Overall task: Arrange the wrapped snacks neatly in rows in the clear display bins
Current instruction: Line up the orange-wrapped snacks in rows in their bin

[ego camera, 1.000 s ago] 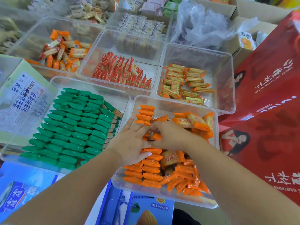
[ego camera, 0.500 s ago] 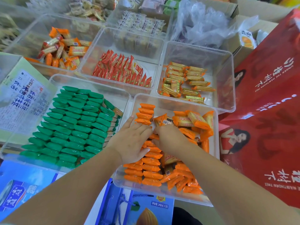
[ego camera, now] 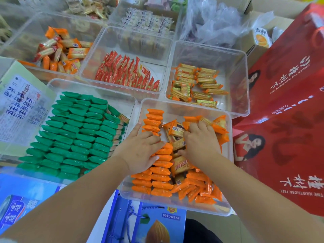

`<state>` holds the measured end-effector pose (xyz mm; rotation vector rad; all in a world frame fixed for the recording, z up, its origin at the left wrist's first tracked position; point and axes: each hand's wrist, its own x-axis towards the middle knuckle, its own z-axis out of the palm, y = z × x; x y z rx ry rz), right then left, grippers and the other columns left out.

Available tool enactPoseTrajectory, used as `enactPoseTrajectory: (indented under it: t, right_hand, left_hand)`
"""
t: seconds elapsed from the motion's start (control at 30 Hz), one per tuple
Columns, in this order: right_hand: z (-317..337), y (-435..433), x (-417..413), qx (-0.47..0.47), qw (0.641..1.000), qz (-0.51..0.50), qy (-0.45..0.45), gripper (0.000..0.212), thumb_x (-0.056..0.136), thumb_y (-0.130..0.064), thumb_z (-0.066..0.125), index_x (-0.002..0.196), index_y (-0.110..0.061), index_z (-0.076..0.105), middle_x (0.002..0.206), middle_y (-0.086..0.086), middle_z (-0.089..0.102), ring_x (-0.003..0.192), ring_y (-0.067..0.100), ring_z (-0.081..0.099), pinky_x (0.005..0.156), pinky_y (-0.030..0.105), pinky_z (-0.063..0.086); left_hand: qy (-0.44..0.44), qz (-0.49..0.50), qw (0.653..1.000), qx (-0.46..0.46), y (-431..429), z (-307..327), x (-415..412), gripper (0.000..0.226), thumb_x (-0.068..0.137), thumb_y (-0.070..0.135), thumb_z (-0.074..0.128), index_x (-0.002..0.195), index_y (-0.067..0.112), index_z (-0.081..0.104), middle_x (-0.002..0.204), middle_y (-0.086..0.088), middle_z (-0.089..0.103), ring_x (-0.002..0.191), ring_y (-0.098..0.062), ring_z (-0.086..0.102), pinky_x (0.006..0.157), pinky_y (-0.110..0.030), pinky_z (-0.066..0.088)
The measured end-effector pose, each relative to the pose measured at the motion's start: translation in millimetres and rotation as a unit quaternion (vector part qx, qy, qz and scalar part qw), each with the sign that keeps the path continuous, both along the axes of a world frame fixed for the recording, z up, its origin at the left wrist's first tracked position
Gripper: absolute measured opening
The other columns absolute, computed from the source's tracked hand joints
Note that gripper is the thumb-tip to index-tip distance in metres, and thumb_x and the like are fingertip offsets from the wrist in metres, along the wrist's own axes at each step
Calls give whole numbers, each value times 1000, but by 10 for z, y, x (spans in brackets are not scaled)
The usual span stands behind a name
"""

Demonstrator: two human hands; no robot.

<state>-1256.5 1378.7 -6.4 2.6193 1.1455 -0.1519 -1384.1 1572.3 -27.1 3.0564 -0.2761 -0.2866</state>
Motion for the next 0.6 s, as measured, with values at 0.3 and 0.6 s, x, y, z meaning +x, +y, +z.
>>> enactPoseTrajectory:
  t: [0.3, 0.6]
  right_hand:
    - [13, -16, -13, 19, 1000, -21, -10, 65, 71, -69, 70, 111, -20, 56, 106, 2, 51, 103, 26, 48, 88, 39, 41]
    - [193, 143, 22, 225, 963, -73, 129, 31, 87, -20, 70, 116, -17, 59, 107, 5, 67, 97, 28, 63, 71, 37, 52]
  left_hand:
    - [-4, 5, 1000, -5, -10, -1, -4, 54, 101, 55, 37, 152, 37, 36, 154, 12, 44, 147, -21, 29, 119, -54, -14]
    - [-2, -13, 1000, 2, -4, 12, -3, 51, 103, 45, 37, 153, 34, 37, 156, 12, 43, 152, -19, 22, 119, -55, -13]
